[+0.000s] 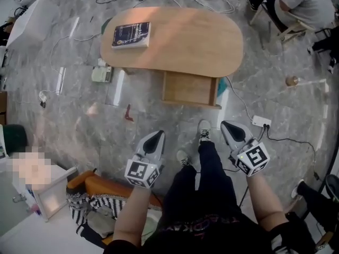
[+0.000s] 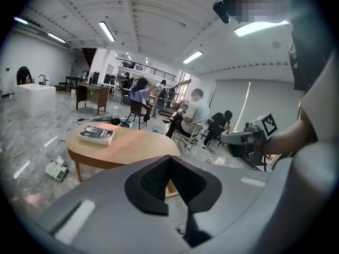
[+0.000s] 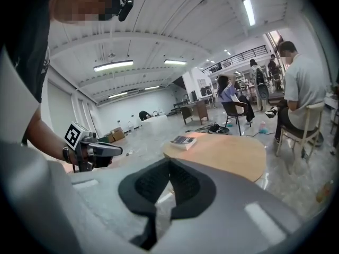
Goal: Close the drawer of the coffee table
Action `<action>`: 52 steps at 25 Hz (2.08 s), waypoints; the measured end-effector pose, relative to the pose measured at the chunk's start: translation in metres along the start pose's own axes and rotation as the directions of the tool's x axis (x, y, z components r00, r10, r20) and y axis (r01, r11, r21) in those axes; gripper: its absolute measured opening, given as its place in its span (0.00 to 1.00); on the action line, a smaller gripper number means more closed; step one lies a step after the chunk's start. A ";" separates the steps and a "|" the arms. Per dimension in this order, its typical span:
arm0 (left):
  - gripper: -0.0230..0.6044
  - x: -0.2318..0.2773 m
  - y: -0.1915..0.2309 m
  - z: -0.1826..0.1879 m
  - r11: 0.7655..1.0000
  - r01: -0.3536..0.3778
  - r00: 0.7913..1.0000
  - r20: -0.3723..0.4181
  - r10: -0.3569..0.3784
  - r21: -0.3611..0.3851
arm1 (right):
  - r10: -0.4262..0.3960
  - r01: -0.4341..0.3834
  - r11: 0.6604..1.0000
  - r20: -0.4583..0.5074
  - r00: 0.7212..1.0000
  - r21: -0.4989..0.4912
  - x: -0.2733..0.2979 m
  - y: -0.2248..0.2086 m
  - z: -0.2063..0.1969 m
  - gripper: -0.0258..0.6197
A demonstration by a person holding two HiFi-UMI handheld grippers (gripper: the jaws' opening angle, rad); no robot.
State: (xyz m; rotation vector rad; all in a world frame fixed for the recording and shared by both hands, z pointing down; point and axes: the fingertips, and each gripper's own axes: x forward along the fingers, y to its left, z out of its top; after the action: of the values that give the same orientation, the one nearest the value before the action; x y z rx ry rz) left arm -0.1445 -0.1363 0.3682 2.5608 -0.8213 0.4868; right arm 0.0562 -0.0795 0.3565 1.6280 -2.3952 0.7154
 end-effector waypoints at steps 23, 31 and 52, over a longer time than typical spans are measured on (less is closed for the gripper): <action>0.05 0.154 0.144 -0.214 0.995 -0.099 0.995 -0.035 0.099 -0.004 | -0.048 0.042 0.997 -0.087 0.995 -0.065 0.146 -0.130 -0.212 0.17; 0.05 0.185 0.176 -0.269 0.992 -0.118 0.993 -0.012 0.119 0.031 | -0.092 0.087 0.992 -0.060 0.994 -0.092 0.158 -0.165 -0.272 0.22; 0.48 0.263 0.249 -0.360 0.945 -0.067 0.991 0.133 0.026 0.319 | -0.195 0.217 0.948 0.115 0.974 -0.233 0.154 -0.222 -0.404 0.34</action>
State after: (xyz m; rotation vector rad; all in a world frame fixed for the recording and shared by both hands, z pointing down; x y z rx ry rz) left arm -0.1677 -0.2745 0.8595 2.9044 -0.9135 0.5139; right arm 0.1432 -0.0838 0.8346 1.8008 -2.2193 0.3023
